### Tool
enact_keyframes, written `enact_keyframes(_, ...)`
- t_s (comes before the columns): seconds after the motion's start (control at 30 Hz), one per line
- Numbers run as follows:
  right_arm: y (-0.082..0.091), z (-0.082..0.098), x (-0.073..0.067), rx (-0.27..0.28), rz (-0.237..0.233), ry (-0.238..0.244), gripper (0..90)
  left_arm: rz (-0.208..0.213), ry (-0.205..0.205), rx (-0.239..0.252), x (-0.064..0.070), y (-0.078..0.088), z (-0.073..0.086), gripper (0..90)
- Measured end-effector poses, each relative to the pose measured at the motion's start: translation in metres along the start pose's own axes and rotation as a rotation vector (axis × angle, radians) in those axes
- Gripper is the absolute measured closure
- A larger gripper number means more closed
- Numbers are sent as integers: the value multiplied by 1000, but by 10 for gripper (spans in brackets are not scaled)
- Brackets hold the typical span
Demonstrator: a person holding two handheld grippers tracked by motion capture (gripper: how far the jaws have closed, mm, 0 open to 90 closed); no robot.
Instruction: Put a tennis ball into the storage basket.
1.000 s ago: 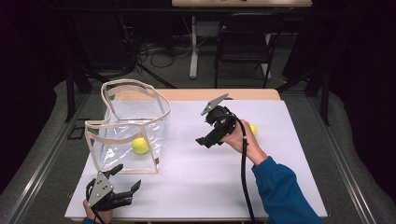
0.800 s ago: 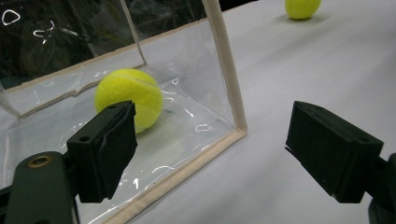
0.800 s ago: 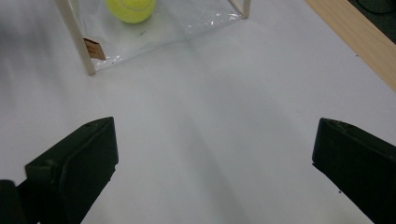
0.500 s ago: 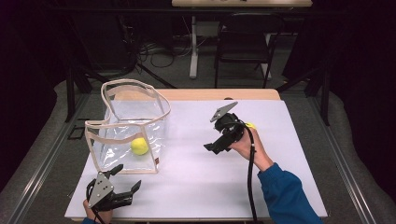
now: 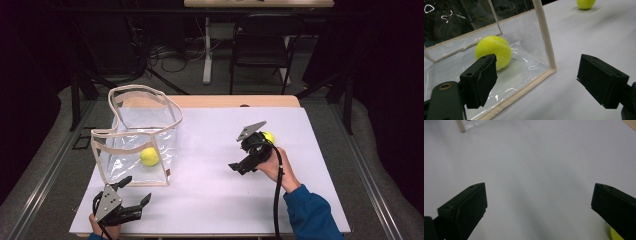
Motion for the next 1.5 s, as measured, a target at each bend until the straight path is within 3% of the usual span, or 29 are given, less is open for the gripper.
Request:
enact_keyframes(1.07, 9, 93, -2, 10, 52, -141, 0, -3, -7, -3, 1, 0, 0, 159)
enact_keyframes(1.5, 17, 113, 0, 6, 81, -193, 0, -1, -10, -2, 2, 0, 0, 159)
Point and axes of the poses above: each handheld gripper's, and its own axes: y roughly backward along the jaws, z roughly out of its underside, x roughly to its right, the point moved 3 cm from there along -y, roughly forward along the jaws, and after that the axes turned 3 degrees about -z, right-handed, at the moved point
